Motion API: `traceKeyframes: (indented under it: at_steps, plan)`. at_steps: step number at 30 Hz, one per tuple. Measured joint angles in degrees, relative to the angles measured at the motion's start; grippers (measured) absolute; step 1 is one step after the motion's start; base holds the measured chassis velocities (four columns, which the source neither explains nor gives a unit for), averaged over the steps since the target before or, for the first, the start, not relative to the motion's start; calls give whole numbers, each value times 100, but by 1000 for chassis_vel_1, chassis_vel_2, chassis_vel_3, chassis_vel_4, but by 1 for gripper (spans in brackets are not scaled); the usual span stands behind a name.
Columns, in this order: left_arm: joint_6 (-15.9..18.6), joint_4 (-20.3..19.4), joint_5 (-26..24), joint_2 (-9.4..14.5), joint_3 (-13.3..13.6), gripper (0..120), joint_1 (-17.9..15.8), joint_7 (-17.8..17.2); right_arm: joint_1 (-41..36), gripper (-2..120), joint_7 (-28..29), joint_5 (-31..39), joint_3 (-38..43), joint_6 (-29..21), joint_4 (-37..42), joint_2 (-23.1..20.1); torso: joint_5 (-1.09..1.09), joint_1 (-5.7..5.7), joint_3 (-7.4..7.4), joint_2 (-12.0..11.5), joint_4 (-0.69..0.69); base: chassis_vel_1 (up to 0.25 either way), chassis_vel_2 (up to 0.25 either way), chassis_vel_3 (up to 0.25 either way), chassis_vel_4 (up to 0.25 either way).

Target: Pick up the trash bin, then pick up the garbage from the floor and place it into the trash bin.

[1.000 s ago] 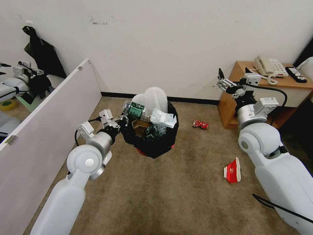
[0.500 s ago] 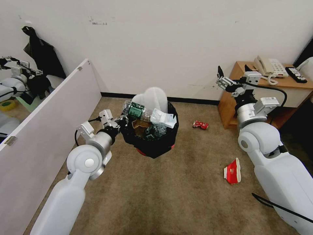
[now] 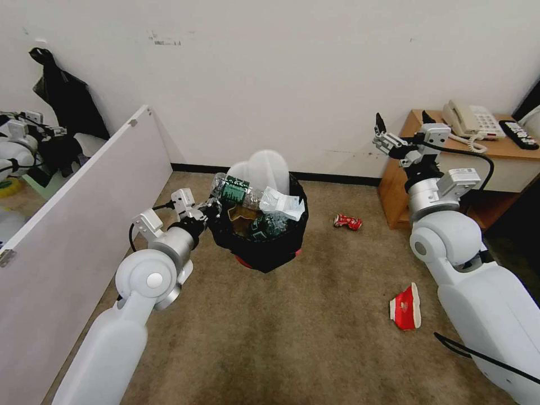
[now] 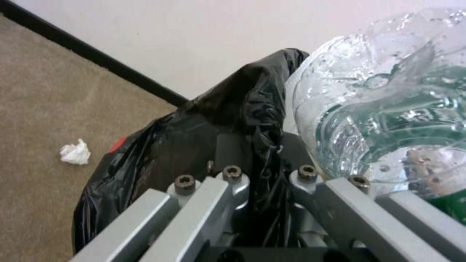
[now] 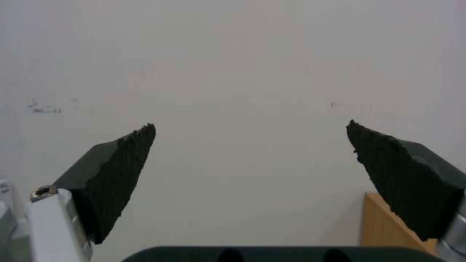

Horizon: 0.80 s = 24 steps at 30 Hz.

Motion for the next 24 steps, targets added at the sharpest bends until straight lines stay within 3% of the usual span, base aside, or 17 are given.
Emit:
traceKeyframes:
  at_steps: [13, 24]
  plan:
    - [-4, 0, 23, -13, 3, 4, 10, 0, -63, 100, -65, 89, 16, -110, 24, 0, -1, 0, 0, 0, 0, 0, 0, 0, 0]
    - [-22, 5, 66, -29, -17, 4, 28, 24, -31, 100, -46, -23, -5, 21, -38, 7, -1, 1, 4, 0, 2, -108, 114, 122, -115]
